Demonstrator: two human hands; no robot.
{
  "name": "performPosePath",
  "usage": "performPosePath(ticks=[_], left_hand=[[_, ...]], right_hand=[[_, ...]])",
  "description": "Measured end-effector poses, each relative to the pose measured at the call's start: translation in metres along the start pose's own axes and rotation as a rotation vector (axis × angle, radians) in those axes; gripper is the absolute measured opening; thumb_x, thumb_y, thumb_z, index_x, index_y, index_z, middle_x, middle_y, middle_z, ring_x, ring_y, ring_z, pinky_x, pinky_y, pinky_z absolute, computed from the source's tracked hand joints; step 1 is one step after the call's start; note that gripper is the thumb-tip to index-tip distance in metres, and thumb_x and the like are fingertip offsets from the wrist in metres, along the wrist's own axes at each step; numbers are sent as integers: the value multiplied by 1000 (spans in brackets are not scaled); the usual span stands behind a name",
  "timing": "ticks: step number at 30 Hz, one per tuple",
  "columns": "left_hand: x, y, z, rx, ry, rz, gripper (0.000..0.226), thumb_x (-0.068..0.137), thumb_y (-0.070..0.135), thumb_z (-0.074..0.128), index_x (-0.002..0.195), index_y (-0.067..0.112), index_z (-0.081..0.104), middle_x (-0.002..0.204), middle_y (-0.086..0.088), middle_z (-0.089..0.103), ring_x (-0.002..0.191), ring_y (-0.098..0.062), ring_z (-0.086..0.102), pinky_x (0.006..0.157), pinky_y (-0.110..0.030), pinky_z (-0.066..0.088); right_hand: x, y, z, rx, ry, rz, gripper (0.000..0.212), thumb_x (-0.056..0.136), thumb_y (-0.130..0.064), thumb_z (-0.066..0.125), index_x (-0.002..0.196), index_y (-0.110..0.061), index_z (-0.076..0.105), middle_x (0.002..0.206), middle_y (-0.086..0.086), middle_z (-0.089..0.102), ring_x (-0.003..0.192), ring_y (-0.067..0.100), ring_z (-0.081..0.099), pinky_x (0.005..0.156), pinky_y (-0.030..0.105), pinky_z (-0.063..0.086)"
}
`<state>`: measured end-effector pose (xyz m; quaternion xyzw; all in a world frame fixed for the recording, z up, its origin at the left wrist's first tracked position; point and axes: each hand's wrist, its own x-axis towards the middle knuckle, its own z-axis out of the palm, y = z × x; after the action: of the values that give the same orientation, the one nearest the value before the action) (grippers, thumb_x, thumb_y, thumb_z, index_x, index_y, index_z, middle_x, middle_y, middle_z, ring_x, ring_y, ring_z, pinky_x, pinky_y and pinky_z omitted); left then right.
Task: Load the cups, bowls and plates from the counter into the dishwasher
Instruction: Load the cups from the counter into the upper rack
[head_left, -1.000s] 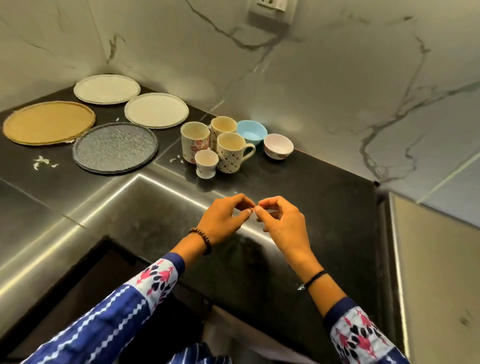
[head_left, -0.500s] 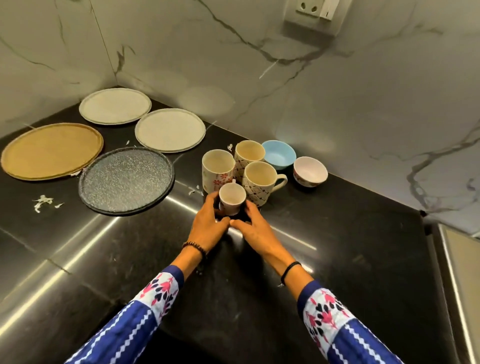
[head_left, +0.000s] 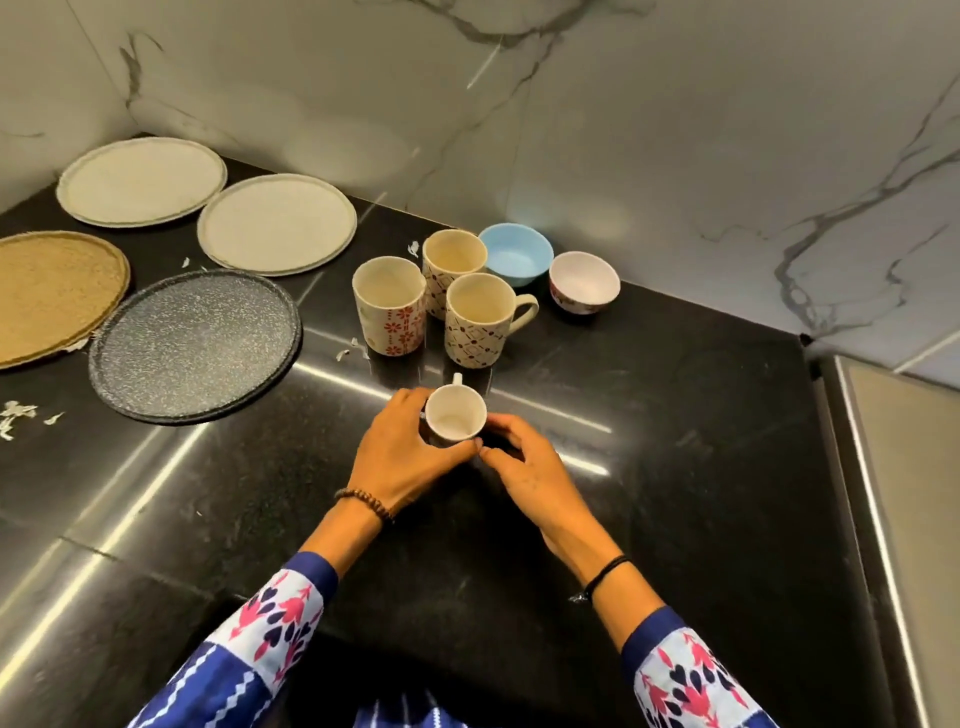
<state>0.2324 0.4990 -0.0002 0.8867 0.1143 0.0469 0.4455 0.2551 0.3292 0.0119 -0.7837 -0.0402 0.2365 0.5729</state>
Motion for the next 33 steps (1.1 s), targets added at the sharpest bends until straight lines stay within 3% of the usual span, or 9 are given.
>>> performPosePath(ticks=[3, 8, 12, 17, 25, 30, 33], left_hand=[[-15, 15, 4, 10, -38, 23, 61, 62, 62, 78, 108, 29, 58, 102, 12, 61, 92, -5, 59, 79, -31, 53], [-47, 47, 20, -135, -216, 26, 64, 56, 68, 75, 105, 30, 58, 99, 16, 65, 88, 4, 60, 76, -19, 52], [-80, 73, 45, -265, -349, 58, 64, 59, 57, 81, 110, 27, 55, 105, 13, 66, 94, 0, 64, 81, -29, 57], [-125, 110, 78, -331, -453, 137, 61, 64, 44, 85, 114, 25, 56, 109, 11, 67, 98, -4, 65, 83, -30, 57], [-220, 164, 146, -114, -654, 295, 67, 67, 56, 78, 123, 32, 51, 112, 14, 58, 96, -4, 61, 81, -24, 57], [-301, 183, 202, -28, -745, 346, 72, 71, 56, 76, 132, 30, 47, 114, 12, 55, 95, -2, 59, 78, -12, 52], [-336, 192, 234, 5, -827, 376, 71, 73, 54, 75, 132, 27, 47, 120, 10, 58, 101, -3, 58, 83, -16, 53]], right_hand=[[-23, 8, -8, 67, 53, 26, 31, 98, -15, 58, 117, -38, 66, 118, -20, 68, 113, -5, 60, 99, 22, 47], [-71, 21, -30, 298, 236, 128, 16, 98, -25, 60, 111, -23, 70, 107, -8, 74, 103, 6, 69, 86, 26, 56], [-111, 34, -53, 455, 338, 193, 26, 99, -33, 58, 112, -14, 70, 106, 5, 76, 100, 20, 72, 84, 35, 59], [-171, 53, -90, 604, 340, 224, 38, 99, -40, 54, 115, -9, 71, 106, 12, 75, 96, 22, 72, 81, 34, 56], [-299, 126, -147, 744, 410, 233, 50, 90, -42, 57, 125, -7, 65, 116, 19, 70, 105, 26, 70, 79, 31, 59], [-389, 173, -182, 814, 503, 232, 45, 90, -35, 58, 123, -4, 64, 113, 20, 71, 89, 22, 72, 67, 26, 59], [-431, 203, -199, 835, 540, 238, 49, 84, -38, 62, 119, -5, 66, 112, 19, 73, 92, 24, 73, 75, 33, 62]])
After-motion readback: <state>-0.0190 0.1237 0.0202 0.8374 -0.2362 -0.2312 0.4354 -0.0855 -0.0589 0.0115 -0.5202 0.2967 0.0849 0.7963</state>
